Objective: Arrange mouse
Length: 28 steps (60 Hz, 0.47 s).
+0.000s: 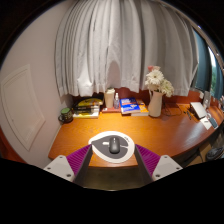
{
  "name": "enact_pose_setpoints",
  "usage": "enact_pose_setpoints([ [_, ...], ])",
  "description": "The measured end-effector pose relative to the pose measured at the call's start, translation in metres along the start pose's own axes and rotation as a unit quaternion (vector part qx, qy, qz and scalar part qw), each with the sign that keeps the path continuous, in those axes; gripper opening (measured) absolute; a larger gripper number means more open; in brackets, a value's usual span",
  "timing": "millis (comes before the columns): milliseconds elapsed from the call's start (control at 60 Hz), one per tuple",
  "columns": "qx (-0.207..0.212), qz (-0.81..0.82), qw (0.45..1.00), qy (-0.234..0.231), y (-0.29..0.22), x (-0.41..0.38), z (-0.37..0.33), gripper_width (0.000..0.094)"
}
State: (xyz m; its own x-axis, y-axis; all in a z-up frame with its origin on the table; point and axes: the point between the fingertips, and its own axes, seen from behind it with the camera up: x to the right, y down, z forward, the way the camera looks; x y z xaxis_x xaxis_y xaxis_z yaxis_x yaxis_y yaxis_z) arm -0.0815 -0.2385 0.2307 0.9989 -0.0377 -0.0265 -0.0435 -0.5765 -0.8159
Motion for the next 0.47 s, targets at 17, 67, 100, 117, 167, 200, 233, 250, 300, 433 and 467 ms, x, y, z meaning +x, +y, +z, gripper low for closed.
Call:
enact_pose_setpoints([
  [17,0.0,0.0,1.0,0.0,0.004,-0.002,0.001,0.0839],
  [67,-0.004,0.002,1.0,-0.005,0.009,-0.006,-0.004,0.0839],
  [100,-0.005,0.003,1.0,-0.008,0.013,-0.008,-0.006,0.0839],
  [117,-0.006,0.003,1.0,-0.008,0.014,-0.009,-0.007,0.084],
  [167,-0.008,0.002,1.0,-0.008,0.019,-0.011,-0.009,0.0841],
  [200,-0.011,0.0,1.0,-0.007,0.022,-0.012,-0.01,0.084],
  [233,-0.014,-0.003,1.0,-0.007,0.024,-0.013,-0.011,0.0842],
  [250,-0.015,-0.004,1.0,-0.007,0.025,-0.014,-0.011,0.0842],
  [300,-0.018,-0.008,1.0,-0.007,0.028,-0.016,-0.012,0.0841],
  [433,-0.022,-0.011,1.0,-0.011,0.032,-0.022,-0.014,0.0842],
  [467,-0.023,-0.012,1.0,-0.01,0.034,-0.023,-0.014,0.0842],
])
